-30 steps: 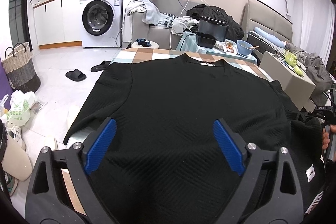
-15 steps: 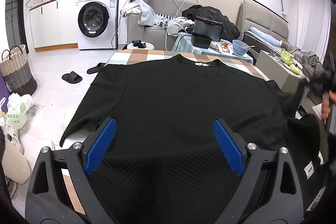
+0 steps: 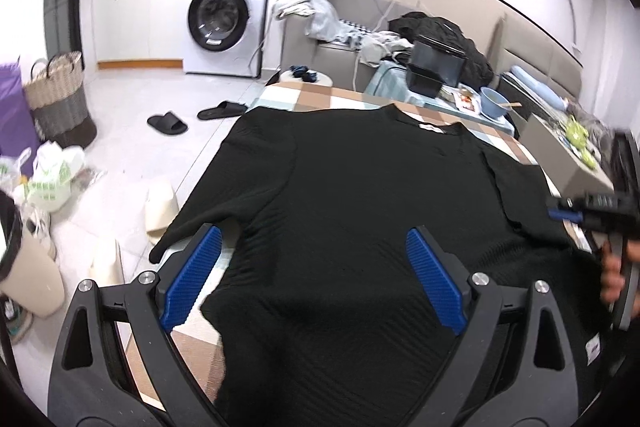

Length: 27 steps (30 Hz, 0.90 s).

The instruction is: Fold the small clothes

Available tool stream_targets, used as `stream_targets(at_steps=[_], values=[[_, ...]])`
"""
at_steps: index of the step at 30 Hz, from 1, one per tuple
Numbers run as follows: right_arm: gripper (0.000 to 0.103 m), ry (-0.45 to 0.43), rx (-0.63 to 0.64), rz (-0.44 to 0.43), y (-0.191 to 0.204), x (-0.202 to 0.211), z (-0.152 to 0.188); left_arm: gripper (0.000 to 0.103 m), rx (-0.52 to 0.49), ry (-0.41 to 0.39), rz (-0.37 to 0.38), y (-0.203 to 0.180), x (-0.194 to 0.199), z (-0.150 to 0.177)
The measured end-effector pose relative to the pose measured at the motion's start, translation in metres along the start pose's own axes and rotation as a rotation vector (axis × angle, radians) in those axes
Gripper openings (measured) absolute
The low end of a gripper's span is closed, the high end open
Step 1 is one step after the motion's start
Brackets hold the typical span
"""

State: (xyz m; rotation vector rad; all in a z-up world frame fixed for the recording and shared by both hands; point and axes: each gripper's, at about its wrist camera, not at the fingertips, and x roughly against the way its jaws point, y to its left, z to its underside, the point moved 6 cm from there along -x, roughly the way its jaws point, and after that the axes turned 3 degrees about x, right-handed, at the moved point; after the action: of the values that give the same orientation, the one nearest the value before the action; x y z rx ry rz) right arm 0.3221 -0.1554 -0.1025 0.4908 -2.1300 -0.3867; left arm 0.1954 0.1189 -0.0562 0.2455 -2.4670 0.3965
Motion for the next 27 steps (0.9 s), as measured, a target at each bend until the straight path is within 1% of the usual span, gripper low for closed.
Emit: stream_targets(at_steps=[1, 2, 5, 6, 7, 9, 11, 12, 13, 14, 16, 18, 21, 22, 24, 27], values=[[0.04, -0.006, -0.019, 0.003, -0.004, 0.001, 0.004, 0.093, 0.02, 0.002, -0.001, 0.006, -0.002, -0.001], [0.042, -0.011, -0.041, 0.02, -0.009, 0.0, 0.006, 0.093, 0.05, 0.007, -0.002, 0.013, -0.005, -0.002], [0.042, 0.039, -0.038, 0.099, -0.019, -0.01, 0.02, 0.093, 0.127, 0.025, 0.003, 0.033, -0.013, -0.003], [0.042, 0.056, -0.054, 0.145, -0.027, -0.012, 0.026, 0.093, 0.156, 0.031, 0.003, 0.041, -0.015, -0.003], [0.042, 0.052, -0.067, 0.165, -0.034, -0.008, 0.029, 0.093, 0.18, 0.033, -0.001, 0.048, -0.017, -0.003], [0.043, 0.011, -0.082, 0.154, -0.035, 0.004, 0.027, 0.093, 0.241, 0.034, -0.013, 0.067, -0.02, -0.003], [0.045, -0.031, -0.096, 0.148, -0.036, 0.017, 0.027, 0.093, 0.311, 0.042, -0.025, 0.089, -0.024, -0.003], [0.049, -0.048, -0.1, 0.145, -0.034, 0.023, 0.028, 0.092, 0.362, 0.049, -0.024, 0.104, -0.026, -0.002], [0.052, -0.059, -0.102, 0.134, -0.033, 0.029, 0.03, 0.091, 0.389, 0.056, -0.024, 0.113, -0.029, -0.002], [0.053, -0.066, -0.102, 0.122, -0.031, 0.033, 0.031, 0.09, 0.42, 0.072, -0.029, 0.126, -0.034, -0.001], [0.055, -0.08, -0.101, 0.107, -0.031, 0.041, 0.036, 0.078, 0.482, 0.113, -0.04, 0.152, -0.047, 0.001], [0.056, -0.089, -0.119, 0.101, -0.034, 0.047, 0.04, 0.07, 0.589, 0.174, -0.038, 0.179, -0.062, 0.008], [0.056, -0.091, -0.144, 0.1, -0.037, 0.051, 0.042, 0.068, 0.758, 0.231, 0.033, 0.211, -0.078, 0.019], [0.056, -0.093, -0.148, 0.105, -0.039, 0.053, 0.042, 0.066, 0.788, 0.243, 0.05, 0.217, -0.082, 0.022], [0.056, -0.092, -0.155, 0.108, -0.04, 0.052, 0.042, 0.066, 0.819, 0.259, 0.08, 0.229, -0.09, 0.026], [0.056, -0.092, -0.156, 0.111, -0.039, 0.051, 0.042, 0.066, 0.862, 0.301, 0.109, 0.234, -0.106, 0.033]])
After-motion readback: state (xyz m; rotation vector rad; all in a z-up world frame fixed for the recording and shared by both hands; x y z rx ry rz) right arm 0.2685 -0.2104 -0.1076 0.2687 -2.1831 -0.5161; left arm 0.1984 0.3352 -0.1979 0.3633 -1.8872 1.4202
